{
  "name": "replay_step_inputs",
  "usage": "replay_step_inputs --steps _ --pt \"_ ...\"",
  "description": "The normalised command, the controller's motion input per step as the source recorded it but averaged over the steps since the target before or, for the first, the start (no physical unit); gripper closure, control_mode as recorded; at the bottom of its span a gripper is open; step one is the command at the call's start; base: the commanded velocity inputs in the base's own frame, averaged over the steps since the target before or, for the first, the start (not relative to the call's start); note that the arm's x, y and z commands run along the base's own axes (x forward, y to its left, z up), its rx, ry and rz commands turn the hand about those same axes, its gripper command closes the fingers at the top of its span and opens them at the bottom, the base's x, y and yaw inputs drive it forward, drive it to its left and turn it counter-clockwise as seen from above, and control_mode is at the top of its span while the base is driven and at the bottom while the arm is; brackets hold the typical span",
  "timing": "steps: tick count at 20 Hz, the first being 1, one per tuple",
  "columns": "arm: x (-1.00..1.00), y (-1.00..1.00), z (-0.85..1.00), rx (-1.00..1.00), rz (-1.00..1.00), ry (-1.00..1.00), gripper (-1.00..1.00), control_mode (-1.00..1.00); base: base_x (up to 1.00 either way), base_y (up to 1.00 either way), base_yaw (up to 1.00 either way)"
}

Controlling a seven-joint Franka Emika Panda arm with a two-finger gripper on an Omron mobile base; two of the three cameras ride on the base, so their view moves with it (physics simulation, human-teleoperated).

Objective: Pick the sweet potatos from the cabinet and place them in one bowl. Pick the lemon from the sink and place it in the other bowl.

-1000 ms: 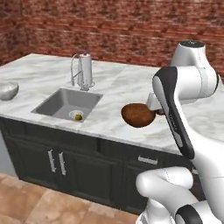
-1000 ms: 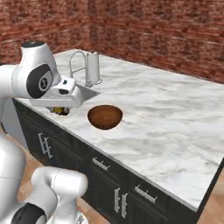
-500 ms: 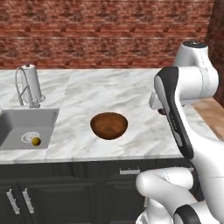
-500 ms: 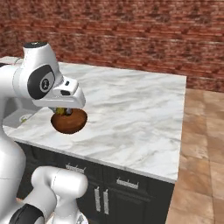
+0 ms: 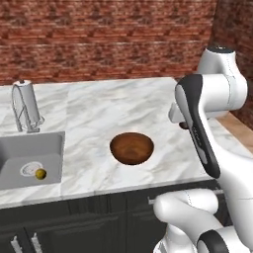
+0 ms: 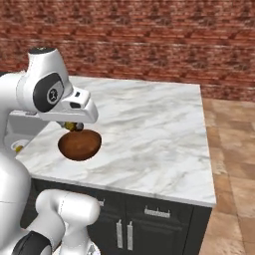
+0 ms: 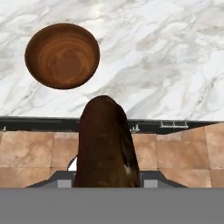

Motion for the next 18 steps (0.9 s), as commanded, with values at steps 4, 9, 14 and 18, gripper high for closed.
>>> replay_step_inputs --steps 4,9,14,18 --pt "0.0 0.0 0.0 0.0 0.0 0.0 1.0 1.0 0.05 0.49 -0.37" --pt "0.0 0.0 0.0 0.0 0.0 0.0 1.0 1.0 0.1 0.35 -0.27" --pt "0.0 0.0 0.0 0.0 0.0 0.0 1.0 1.0 0.3 0.24 -0.01" --pt "0.0 0.0 0.0 0.0 0.0 0.0 1.0 1.0 0.12 0.14 0.04"
